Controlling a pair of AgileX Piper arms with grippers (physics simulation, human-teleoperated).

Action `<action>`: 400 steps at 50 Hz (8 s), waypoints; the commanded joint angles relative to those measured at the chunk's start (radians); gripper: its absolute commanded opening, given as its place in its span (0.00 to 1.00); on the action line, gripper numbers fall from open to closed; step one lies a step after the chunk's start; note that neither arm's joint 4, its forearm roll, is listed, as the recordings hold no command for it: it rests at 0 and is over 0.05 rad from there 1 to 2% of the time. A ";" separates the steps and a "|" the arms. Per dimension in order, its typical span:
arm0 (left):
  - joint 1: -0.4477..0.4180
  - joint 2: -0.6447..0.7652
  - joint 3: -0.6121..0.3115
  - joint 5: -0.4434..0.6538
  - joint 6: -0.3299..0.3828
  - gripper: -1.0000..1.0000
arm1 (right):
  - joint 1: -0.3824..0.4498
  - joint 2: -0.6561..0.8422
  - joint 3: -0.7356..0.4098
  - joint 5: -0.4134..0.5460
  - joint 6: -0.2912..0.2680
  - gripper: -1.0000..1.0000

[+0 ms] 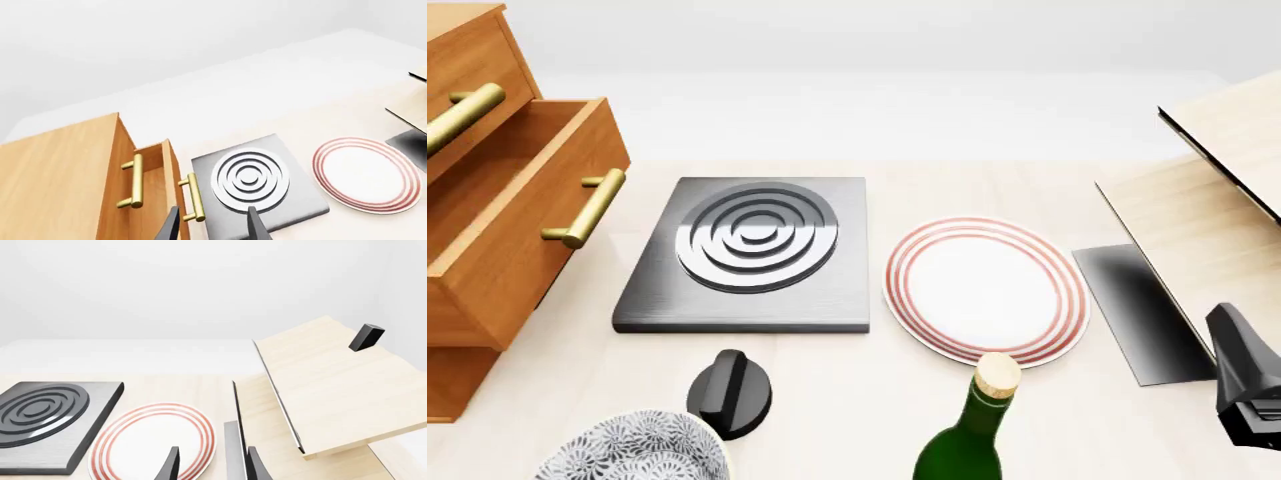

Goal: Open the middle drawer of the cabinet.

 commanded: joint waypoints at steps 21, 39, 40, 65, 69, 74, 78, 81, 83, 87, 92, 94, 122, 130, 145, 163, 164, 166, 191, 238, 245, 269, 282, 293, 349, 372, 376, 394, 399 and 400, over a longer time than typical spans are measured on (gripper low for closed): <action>0.189 0.004 -0.019 0.071 -0.212 1.00 | 0.002 0.001 0.000 -0.005 0.001 1.00; 0.245 0.060 0.013 0.009 -0.269 1.00 | 0.002 0.001 0.000 -0.005 0.001 1.00; 0.249 0.068 0.021 0.004 -0.271 1.00 | 0.002 0.001 0.000 -0.005 0.001 1.00; 0.284 0.123 0.111 -0.087 -0.315 1.00 | 0.002 0.001 0.000 -0.005 0.001 1.00; 0.294 0.128 0.117 -0.093 -0.321 1.00 | 0.002 0.001 0.000 -0.005 0.001 1.00; 0.300 0.134 0.120 -0.102 -0.325 1.00 | 0.002 0.001 0.000 -0.005 0.001 1.00; 0.310 0.136 0.124 -0.107 -0.330 1.00 | 0.002 0.001 0.000 -0.005 0.001 1.00; 0.312 0.144 0.129 -0.112 -0.333 1.00 | 0.002 0.001 0.000 -0.005 0.001 1.00; 0.319 0.147 0.128 -0.117 -0.333 1.00 | 0.002 0.001 0.000 -0.005 0.001 1.00; 0.328 0.147 0.134 -0.124 -0.329 1.00 | 0.002 0.001 0.000 -0.005 0.001 1.00; 0.327 0.160 0.144 -0.131 -0.337 1.00 | 0.002 0.001 0.000 -0.005 0.001 1.00; 0.324 0.158 0.148 -0.140 -0.330 1.00 | 0.002 0.001 0.000 -0.005 0.001 1.00; 0.338 0.221 0.176 -0.198 -0.331 1.00 | 0.002 0.001 0.000 -0.005 0.001 1.00; 0.345 0.232 0.193 -0.215 -0.326 1.00 | 0.002 0.001 0.000 -0.005 0.001 1.00; 0.348 0.253 0.224 -0.238 -0.322 1.00 | 0.002 0.001 0.000 -0.005 0.001 1.00; 0.357 0.287 0.264 -0.279 -0.315 1.00 | 0.002 0.001 0.000 -0.005 0.001 1.00; 0.354 0.292 0.269 -0.283 -0.315 1.00 | 0.002 0.001 0.000 -0.005 0.001 1.00; 0.358 0.293 0.272 -0.287 -0.312 1.00 | 0.002 0.001 0.000 -0.005 0.001 1.00; 0.358 0.322 0.300 -0.318 -0.296 1.00 | 0.002 0.001 0.000 -0.005 0.001 1.00; 0.306 0.365 0.333 -0.345 -0.297 1.00 | 0.002 0.001 0.000 -0.005 0.001 1.00; 0.293 0.376 0.333 -0.345 -0.304 1.00 | 0.002 0.001 0.000 -0.005 0.001 1.00; 0.237 0.389 0.352 -0.358 -0.314 1.00 | 0.002 0.001 0.000 -0.005 0.001 1.00; 0.207 0.402 0.366 -0.375 -0.320 1.00 | 0.002 0.001 0.000 -0.005 0.001 1.00; 0.193 0.409 0.372 -0.384 -0.316 1.00 | 0.002 0.001 0.000 -0.005 0.001 1.00; 0.073 0.424 0.375 -0.397 -0.338 1.00 | 0.002 0.001 0.000 -0.005 0.001 1.00; 0.036 0.445 0.373 -0.413 -0.335 1.00 | 0.002 0.001 0.000 -0.005 0.001 1.00; 0.027 0.447 0.377 -0.418 -0.334 1.00 | 0.002 0.001 0.000 -0.005 0.001 1.00; -0.015 0.453 0.373 -0.419 -0.341 1.00 | 0.002 0.001 0.000 -0.005 0.001 1.00; -0.027 0.461 0.371 -0.425 -0.340 1.00 | 0.002 0.001 0.000 -0.005 0.001 1.00; -0.031 0.462 0.371 -0.425 -0.342 1.00 | 0.002 0.001 0.000 -0.005 0.001 1.00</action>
